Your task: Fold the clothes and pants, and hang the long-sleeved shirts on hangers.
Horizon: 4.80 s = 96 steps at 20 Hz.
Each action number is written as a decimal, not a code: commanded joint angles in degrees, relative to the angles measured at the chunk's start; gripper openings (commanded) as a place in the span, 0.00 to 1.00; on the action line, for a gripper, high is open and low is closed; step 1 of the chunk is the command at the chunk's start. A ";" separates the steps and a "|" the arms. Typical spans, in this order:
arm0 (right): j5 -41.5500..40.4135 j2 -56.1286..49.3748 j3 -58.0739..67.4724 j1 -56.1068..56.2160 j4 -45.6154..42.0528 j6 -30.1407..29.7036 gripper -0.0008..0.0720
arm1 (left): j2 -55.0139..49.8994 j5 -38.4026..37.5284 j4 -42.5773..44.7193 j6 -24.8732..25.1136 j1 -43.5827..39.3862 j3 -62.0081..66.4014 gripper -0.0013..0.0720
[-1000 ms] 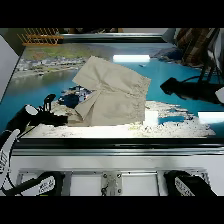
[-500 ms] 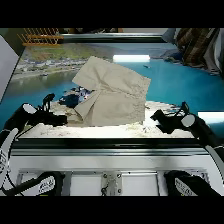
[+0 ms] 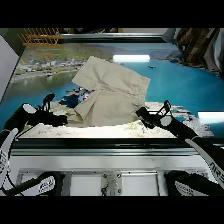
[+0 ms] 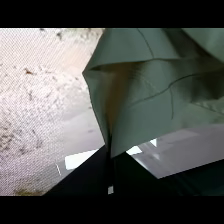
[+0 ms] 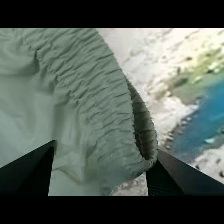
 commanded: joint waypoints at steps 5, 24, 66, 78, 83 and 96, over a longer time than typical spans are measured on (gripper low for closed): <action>-1.38 -4.00 2.58 1.90 0.90 -8.55 0.09 | 0.04 0.00 0.02 0.04 0.07 0.07 0.03; 49.05 32.85 55.41 -9.22 -11.76 -1.38 0.03 | 37.57 5.31 -2.36 -20.94 -14.16 59.32 0.03; 53.07 1.36 20.63 -1.44 -40.41 -0.42 0.04 | 3.15 17.09 -2.49 -19.39 -19.52 -1.22 0.03; 55.76 18.10 24.48 -17.75 -32.94 -9.07 0.91 | 3.52 0.09 -2.89 -19.39 -9.46 13.14 0.69; 51.82 15.58 15.43 -32.96 -17.75 -20.70 1.00 | 3.50 -1.90 -3.02 -19.41 -12.61 15.80 0.03; 39.06 -8.81 8.07 -34.38 6.10 -51.08 1.00 | 3.50 -0.90 -2.97 -21.35 -23.67 15.78 0.03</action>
